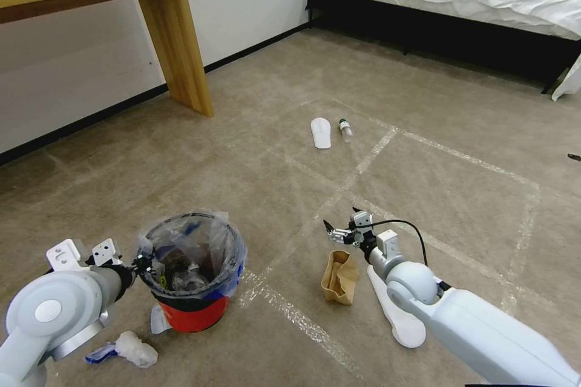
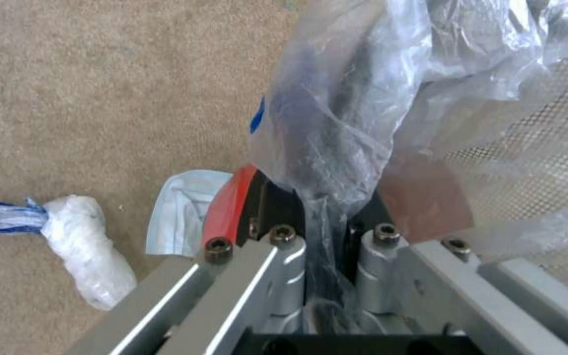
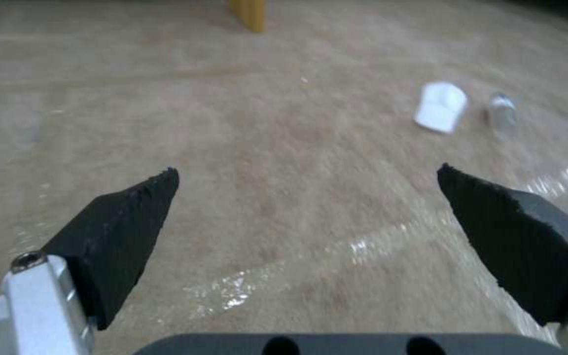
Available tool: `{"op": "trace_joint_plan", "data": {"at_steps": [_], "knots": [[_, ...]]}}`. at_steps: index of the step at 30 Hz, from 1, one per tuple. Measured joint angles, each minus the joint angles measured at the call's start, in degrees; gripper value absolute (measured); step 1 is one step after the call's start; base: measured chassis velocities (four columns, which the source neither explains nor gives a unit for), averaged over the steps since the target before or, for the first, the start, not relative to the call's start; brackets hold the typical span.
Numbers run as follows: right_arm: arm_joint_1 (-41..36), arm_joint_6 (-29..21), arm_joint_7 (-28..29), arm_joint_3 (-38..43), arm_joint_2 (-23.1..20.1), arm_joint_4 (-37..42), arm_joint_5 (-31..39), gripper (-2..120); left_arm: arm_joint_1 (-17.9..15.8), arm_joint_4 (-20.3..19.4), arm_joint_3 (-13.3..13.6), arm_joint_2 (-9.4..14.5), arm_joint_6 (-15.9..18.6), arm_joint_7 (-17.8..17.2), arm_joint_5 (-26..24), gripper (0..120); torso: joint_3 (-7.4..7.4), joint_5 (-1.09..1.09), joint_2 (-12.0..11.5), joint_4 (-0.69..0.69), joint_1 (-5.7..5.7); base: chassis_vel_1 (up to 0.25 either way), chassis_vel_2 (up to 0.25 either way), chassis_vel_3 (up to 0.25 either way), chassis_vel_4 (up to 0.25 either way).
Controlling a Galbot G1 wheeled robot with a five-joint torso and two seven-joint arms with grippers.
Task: Pick up the trash bin and place the garbage on the floor into it.
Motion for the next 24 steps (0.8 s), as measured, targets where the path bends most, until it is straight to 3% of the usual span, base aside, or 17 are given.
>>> {"op": "trace_joint_plan", "data": {"at_steps": [5,8,11,13,18,24], "knots": [[0.55,4.73,-5.83,-1.88,-1.62,-2.63,-3.47,100,-0.16,0.07,0.24,-0.13,0.00,0.00,0.06,4,0.00,0.02,0.00,0.00,0.00,0.000,0.000,0.000,0.000],[1.69,11.56,-13.32,-2.59,-1.97,-9.41,-10.35,100,0.07,0.08,0.18,-0.14,0.00,-0.01,0.09,4,0.00,0.01,-0.01,-0.02,0.00,0.000,0.000,0.000,0.000],[2.54,14.22,-15.83,-2.68,-1.63,-12.50,-13.81,100,0.20,0.08,0.11,-0.16,0.03,-0.01,0.15,4,0.01,0.02,-0.01,-0.01,0.00,0.000,0.000,0.000,0.000],[4.05,18.53,-20.01,-3.56,-1.45,-17.47,-19.89,100,0.26,0.13,0.14,-0.35,0.07,-0.01,0.33,4,0.00,0.00,-0.01,0.01,0.00,0.000,0.000,0.000,0.000],[4.91,23.65,-22.96,-4.23,-0.84,-23.37,-26.96,100,0.18,0.12,0.52,-0.68,0.07,-0.01,0.54,4,0.01,0.00,-0.01,0.00,0.00,0.000,0.000,0.000,0.000],[5.25,27.79,-25.76,-4.67,0.71,-30.18,-29.44,100,0.44,0.12,0.57,-0.95,0.12,0.00,0.86,4,0.01,0.01,-0.01,0.00,0.01,0.000,0.000,0.000,0.000]]}}
